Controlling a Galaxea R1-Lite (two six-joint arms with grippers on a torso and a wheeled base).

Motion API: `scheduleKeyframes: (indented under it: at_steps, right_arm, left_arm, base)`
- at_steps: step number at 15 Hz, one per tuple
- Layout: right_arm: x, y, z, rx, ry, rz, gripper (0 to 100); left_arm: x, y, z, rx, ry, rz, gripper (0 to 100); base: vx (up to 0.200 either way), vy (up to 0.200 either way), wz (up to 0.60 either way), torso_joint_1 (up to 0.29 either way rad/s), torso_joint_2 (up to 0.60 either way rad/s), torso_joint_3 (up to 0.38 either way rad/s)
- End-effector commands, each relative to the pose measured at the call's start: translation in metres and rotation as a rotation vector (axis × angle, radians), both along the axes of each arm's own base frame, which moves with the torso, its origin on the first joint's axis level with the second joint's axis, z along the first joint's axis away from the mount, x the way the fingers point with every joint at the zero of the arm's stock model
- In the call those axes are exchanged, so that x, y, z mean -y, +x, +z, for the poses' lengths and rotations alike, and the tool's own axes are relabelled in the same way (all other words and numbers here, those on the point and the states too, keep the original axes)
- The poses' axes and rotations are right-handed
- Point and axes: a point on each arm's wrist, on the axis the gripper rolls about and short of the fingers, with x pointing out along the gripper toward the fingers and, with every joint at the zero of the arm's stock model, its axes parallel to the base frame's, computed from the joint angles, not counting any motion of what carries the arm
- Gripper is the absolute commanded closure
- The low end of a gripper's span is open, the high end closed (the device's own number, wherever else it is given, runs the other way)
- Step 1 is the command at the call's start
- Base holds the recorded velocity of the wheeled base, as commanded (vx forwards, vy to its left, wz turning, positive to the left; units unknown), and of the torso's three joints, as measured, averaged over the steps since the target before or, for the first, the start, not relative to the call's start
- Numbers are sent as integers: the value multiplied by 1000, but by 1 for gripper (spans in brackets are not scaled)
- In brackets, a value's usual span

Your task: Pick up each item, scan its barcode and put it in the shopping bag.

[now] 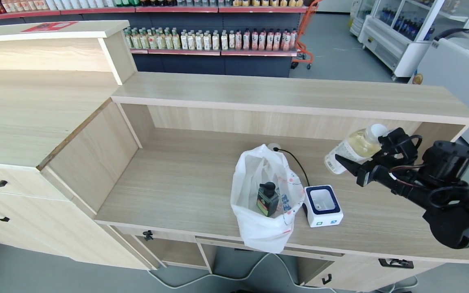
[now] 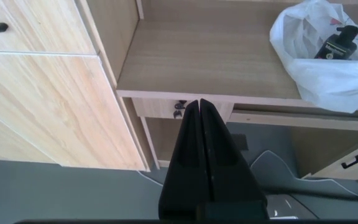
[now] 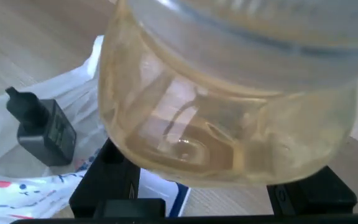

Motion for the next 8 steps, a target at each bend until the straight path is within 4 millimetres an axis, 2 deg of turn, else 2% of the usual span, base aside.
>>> scheduleKeyframes:
  at_steps: [1, 4, 8]
  right_arm:
    - [-8, -5, 10, 2, 27, -4, 100]
    - [-19, -4, 6, -62, 57, -19, 100]
    - [-41, 13, -3, -159, 141, -9, 100]
  left_arm:
    - [0, 0, 0, 0, 0, 0, 100]
    - [0, 0, 0, 0, 0, 0, 100]
    - [0, 0, 0, -2, -6, 0, 100]
  base:
    - [0, 200, 0, -7, 2, 2]
    - [0, 0, 0, 0, 0, 0]
    - [0, 0, 0, 0, 0, 0]
